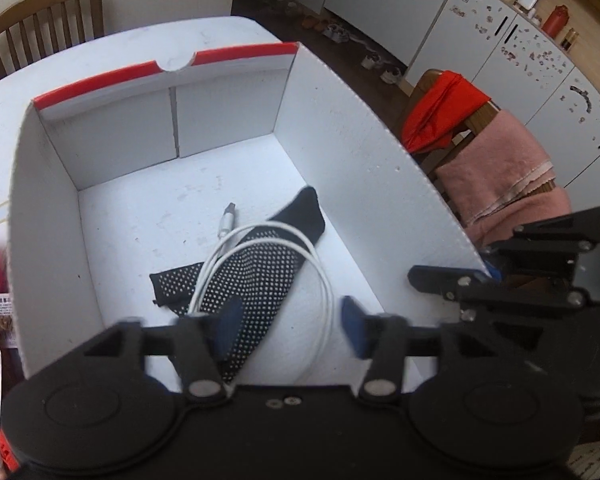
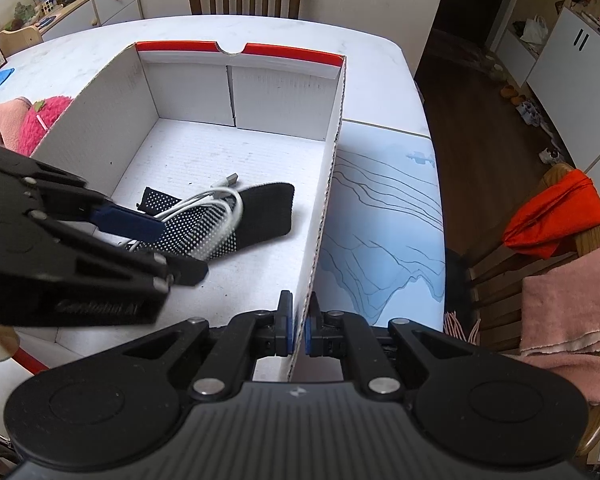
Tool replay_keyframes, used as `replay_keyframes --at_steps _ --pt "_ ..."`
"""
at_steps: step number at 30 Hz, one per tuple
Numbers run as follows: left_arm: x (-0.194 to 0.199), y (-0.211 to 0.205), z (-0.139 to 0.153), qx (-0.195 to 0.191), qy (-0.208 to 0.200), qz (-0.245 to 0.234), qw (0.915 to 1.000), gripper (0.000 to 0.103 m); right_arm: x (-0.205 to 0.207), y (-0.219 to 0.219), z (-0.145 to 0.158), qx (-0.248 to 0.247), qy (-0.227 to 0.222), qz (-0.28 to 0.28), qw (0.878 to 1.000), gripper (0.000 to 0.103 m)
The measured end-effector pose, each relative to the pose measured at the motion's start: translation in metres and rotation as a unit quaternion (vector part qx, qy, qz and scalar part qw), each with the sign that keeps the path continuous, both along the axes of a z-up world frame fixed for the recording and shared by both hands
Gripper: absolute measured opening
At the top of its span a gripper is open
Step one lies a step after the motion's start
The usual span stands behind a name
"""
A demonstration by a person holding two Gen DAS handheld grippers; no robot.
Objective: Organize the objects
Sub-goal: 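Carry the cable into the box and release it onto the glove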
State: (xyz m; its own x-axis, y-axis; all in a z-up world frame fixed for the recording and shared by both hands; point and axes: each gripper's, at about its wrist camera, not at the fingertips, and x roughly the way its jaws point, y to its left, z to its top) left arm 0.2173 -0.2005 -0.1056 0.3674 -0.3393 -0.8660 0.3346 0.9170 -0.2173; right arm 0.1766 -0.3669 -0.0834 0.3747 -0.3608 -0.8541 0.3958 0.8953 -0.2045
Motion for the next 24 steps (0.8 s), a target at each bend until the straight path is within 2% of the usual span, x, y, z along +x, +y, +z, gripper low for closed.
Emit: replay_keyframes --at_steps 4,9,11,18,24 --pt "-0.010 0.006 0.012 -0.015 -0.011 -0.002 0.9998 0.061 0.000 0.000 0.000 0.002 -0.001 -0.004 1.000 0.005" --pt "-0.026 0.018 0.036 -0.018 -0.044 0.008 0.9988 0.065 -0.001 -0.001 0.000 0.002 -0.002 -0.015 1.000 0.005" --pt "-0.033 0.026 0.047 -0.022 -0.058 0.015 0.9980 0.073 -0.001 0.000 0.000 0.002 -0.002 -0.017 1.000 0.005" --pt "-0.056 0.061 0.077 -0.014 -0.104 0.047 0.9933 0.083 0.001 0.001 0.000 -0.001 0.003 -0.036 0.999 0.005" --pt "-0.069 0.100 0.089 -0.004 -0.119 0.097 0.9882 0.094 0.003 0.004 0.000 -0.001 0.004 -0.041 0.999 0.005"
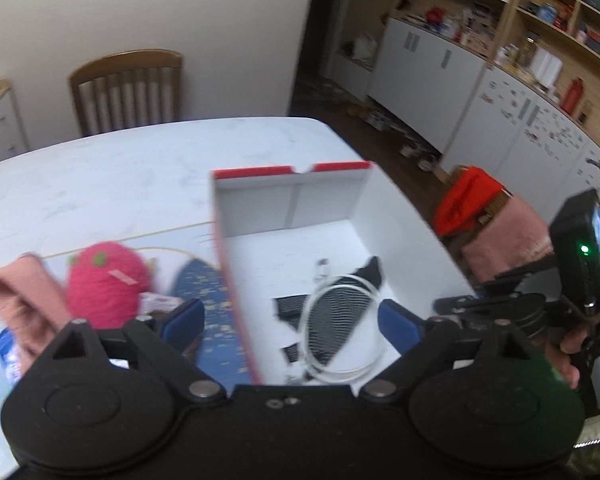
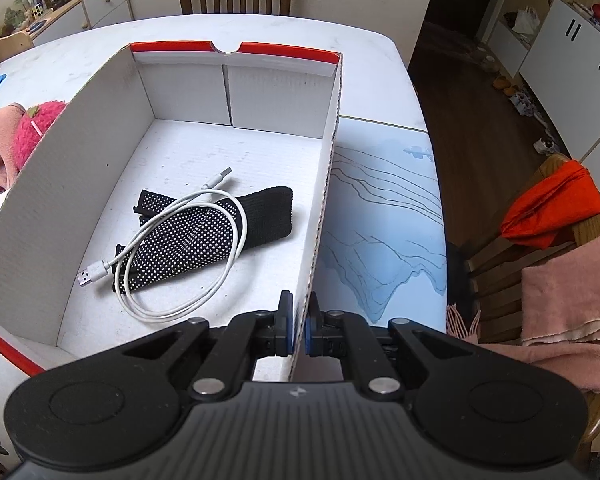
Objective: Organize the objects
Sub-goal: 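Carry the cable into the box and release it onto the glove, then grasp the white sticker packet from the pile with the left gripper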
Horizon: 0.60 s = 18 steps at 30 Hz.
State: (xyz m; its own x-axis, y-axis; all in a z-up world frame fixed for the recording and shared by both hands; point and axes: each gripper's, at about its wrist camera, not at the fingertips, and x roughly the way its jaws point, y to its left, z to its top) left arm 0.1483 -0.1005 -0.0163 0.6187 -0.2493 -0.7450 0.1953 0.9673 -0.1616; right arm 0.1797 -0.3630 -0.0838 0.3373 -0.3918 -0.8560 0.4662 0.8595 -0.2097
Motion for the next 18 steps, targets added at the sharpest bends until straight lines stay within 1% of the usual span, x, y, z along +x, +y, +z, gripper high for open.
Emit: replay_keyframes --at_steps 4,7,11,15,18 --pt "-0.008 0.021 0.004 0.010 -0.010 0.022 0.9997 0.102 0.000 0.000 0.000 -0.001 0.003 -0.008 1.000 0.005" --pt "-0.014 0.036 0.003 0.032 -0.018 0.031 0.9988 0.102 0.002 0.001 0.000 -0.003 0.005 -0.013 1.000 0.005" --pt "-0.018 0.052 -0.006 0.065 -0.018 0.033 0.9972 0.102 0.006 0.007 -0.001 -0.001 0.007 -0.017 1.000 0.005" --pt "-0.022 0.062 -0.022 0.090 -0.013 0.022 0.9956 0.102 0.009 0.013 -0.003 0.000 0.007 -0.021 1.000 0.005" --pt "-0.022 0.068 -0.038 0.113 0.002 0.013 0.9935 0.102 0.009 0.015 -0.003 0.000 0.008 -0.025 1.000 0.005"
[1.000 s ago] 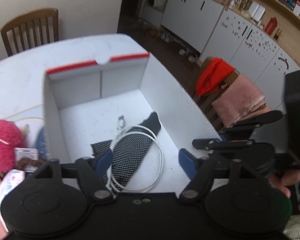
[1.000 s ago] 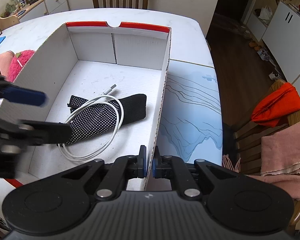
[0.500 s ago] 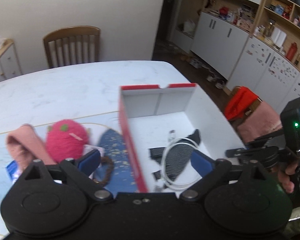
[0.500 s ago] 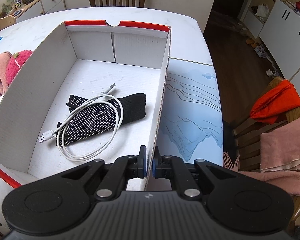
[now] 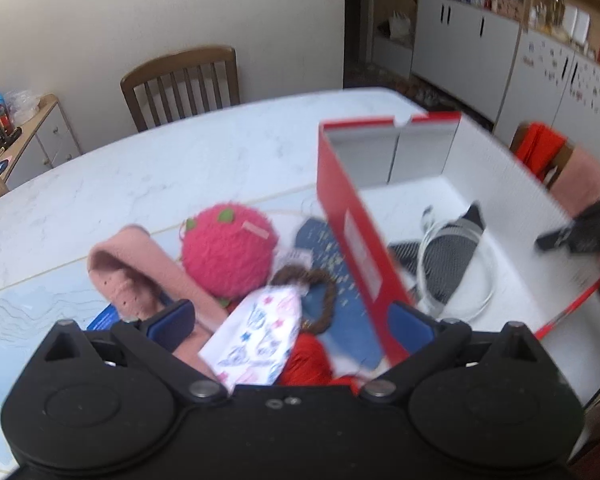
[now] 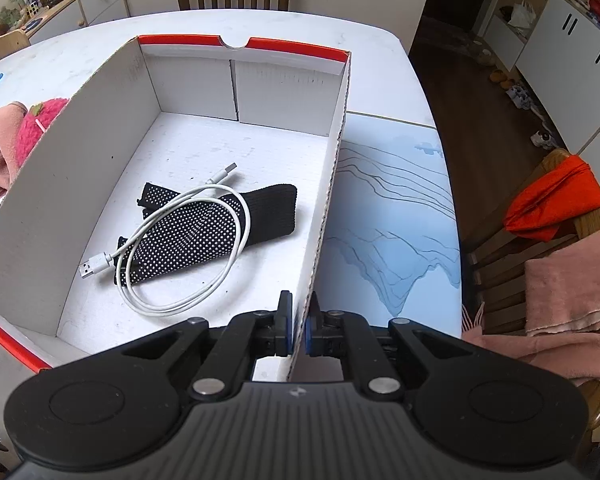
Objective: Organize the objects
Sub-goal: 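Grasp the white sticker packet from the pile with the left gripper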
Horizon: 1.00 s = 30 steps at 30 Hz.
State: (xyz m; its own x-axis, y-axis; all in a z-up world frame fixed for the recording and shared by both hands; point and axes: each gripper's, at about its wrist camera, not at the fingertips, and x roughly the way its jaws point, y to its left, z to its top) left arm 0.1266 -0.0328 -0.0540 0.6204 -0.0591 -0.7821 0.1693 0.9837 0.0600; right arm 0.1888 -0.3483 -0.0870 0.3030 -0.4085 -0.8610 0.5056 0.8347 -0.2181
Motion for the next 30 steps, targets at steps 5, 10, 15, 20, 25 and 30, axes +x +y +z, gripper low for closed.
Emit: replay_keyframes --at_steps 5,10,15,20,25,30 --pt "0.010 0.002 -0.027 0.022 0.019 0.017 0.9995 0.102 0.002 0.001 -0.002 -0.004 0.003 -0.008 1.000 0.005" --pt "0.028 0.005 -0.043 0.029 0.032 0.045 0.9980 0.102 0.005 0.000 -0.004 -0.007 0.007 -0.013 1.000 0.005" --pt "0.042 0.001 -0.056 0.046 0.044 0.050 0.9967 0.100 0.006 -0.001 -0.005 -0.008 0.009 -0.019 1.000 0.005" --pt "0.048 0.000 -0.065 0.057 0.058 0.052 0.9953 0.090 0.006 -0.001 -0.006 -0.007 0.009 -0.022 1.000 0.005" --pt "0.045 0.007 -0.063 0.040 0.059 0.062 0.9955 0.071 0.006 -0.001 -0.006 -0.005 0.008 -0.025 1.000 0.005" --pt "0.039 0.015 -0.055 0.006 0.057 0.070 0.9959 0.039 0.005 -0.002 -0.006 -0.004 0.006 -0.027 1.000 0.005"
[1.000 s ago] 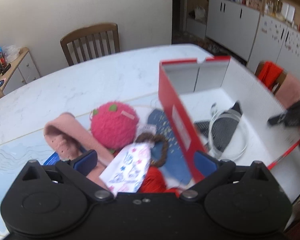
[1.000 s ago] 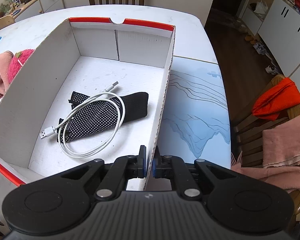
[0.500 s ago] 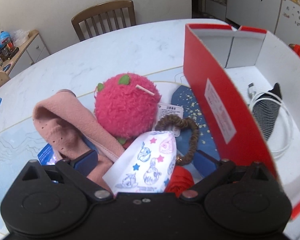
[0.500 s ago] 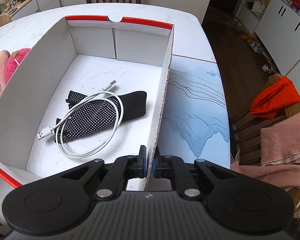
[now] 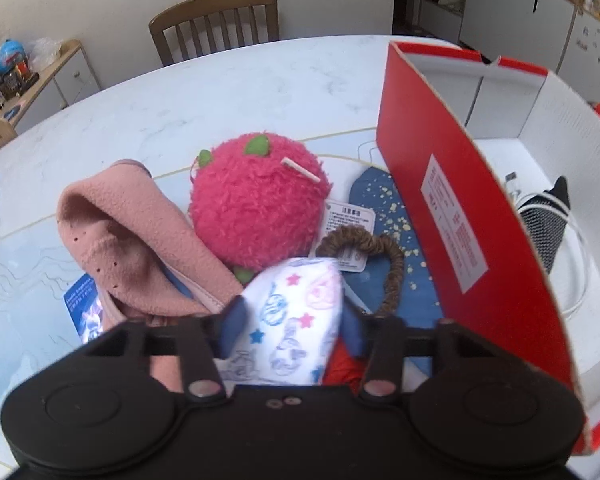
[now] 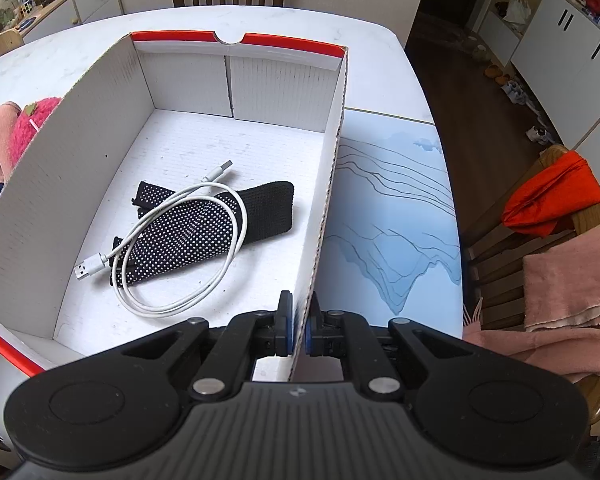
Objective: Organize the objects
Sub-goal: 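Grasp the white sticker packet from the pile with the left gripper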
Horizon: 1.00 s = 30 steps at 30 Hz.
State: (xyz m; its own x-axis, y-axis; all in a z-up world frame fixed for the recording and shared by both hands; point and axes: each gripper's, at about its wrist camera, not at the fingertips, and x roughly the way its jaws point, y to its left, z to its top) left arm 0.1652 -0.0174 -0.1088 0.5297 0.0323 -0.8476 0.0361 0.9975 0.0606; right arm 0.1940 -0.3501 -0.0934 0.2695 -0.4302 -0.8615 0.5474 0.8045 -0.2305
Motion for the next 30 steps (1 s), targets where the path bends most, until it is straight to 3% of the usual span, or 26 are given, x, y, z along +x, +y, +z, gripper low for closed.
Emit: replay_keyframes --at_steps 3,5,8,17,21,23,30 --pt "-0.006 0.008 0.012 -0.035 -0.007 0.011 0.9993 0.025 -0.001 -0.001 0.001 0.002 -0.001 -0.001 1.000 0.005" --pt "-0.008 0.011 0.018 -0.041 -0.010 0.012 0.9990 0.012 -0.001 -0.001 0.000 0.002 -0.001 -0.001 1.000 0.005" --pt "-0.010 0.016 0.024 -0.047 -0.009 0.022 0.9986 0.003 -0.001 0.000 0.001 0.002 -0.001 -0.001 1.000 0.005" --pt "-0.031 0.029 0.059 -0.076 -0.033 0.033 0.9960 0.000 -0.002 -0.002 0.001 0.001 -0.004 -0.007 1.000 0.006" --pt "-0.038 0.030 0.069 -0.059 -0.041 0.030 0.9970 0.000 -0.003 -0.001 0.001 0.002 -0.008 -0.009 1.000 0.006" --pt "-0.041 0.033 0.075 -0.073 -0.043 0.032 0.9959 0.000 -0.003 -0.001 0.001 0.003 -0.009 -0.010 1.000 0.006" --pt "-0.046 0.015 0.111 -0.084 -0.075 0.005 0.9936 0.000 -0.004 -0.001 0.001 0.002 -0.009 -0.018 1.000 0.006"
